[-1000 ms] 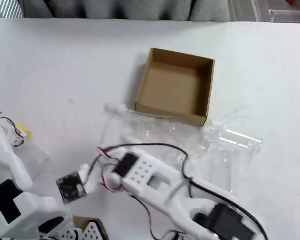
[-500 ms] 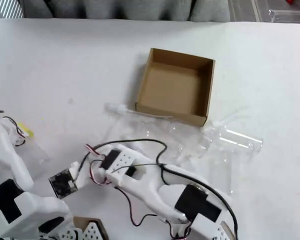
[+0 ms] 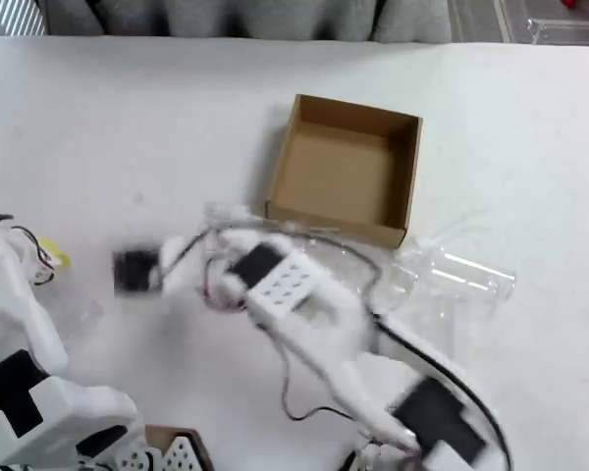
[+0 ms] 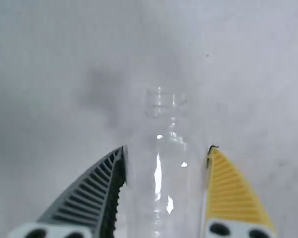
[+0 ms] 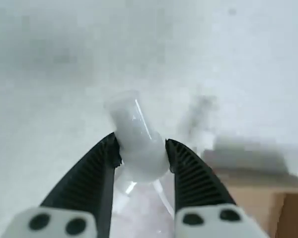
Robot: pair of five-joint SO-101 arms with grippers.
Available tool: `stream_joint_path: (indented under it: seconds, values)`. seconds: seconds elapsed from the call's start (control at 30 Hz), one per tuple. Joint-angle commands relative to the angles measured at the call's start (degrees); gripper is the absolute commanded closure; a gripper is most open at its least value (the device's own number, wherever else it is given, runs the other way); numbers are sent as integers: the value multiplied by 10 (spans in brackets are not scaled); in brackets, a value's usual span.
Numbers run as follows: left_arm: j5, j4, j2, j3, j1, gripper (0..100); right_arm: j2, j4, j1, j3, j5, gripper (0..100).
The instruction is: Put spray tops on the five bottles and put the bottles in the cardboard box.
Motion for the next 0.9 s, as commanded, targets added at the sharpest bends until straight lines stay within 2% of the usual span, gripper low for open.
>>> stream_joint_path:
  seconds: [0.0, 0.13, 0.23, 0.37, 0.5, 0.7, 0.87]
  values:
    - [-9, 7, -7, -32, 27, 828, -172, 69, 81, -50, -177, 983]
    - [-9, 24, -11, -37, 55, 828, -277, 105, 133, -47, -284, 983]
    - [-10, 47, -52, -32, 73, 828, -335, 148, 161, -47, -316, 983]
    - [-10, 72, -152, -12, 104, 829, -388, 274, 175, -47, -316, 983]
    - [-10, 73, -283, 33, 171, 830, -438, 357, 203, -50, -316, 982]
    - [-10, 66, -464, 99, 309, 828, -523, 371, 269, -48, -316, 982]
    - [-10, -23, -580, 164, 415, 828, -571, 365, 318, -47, -323, 982]
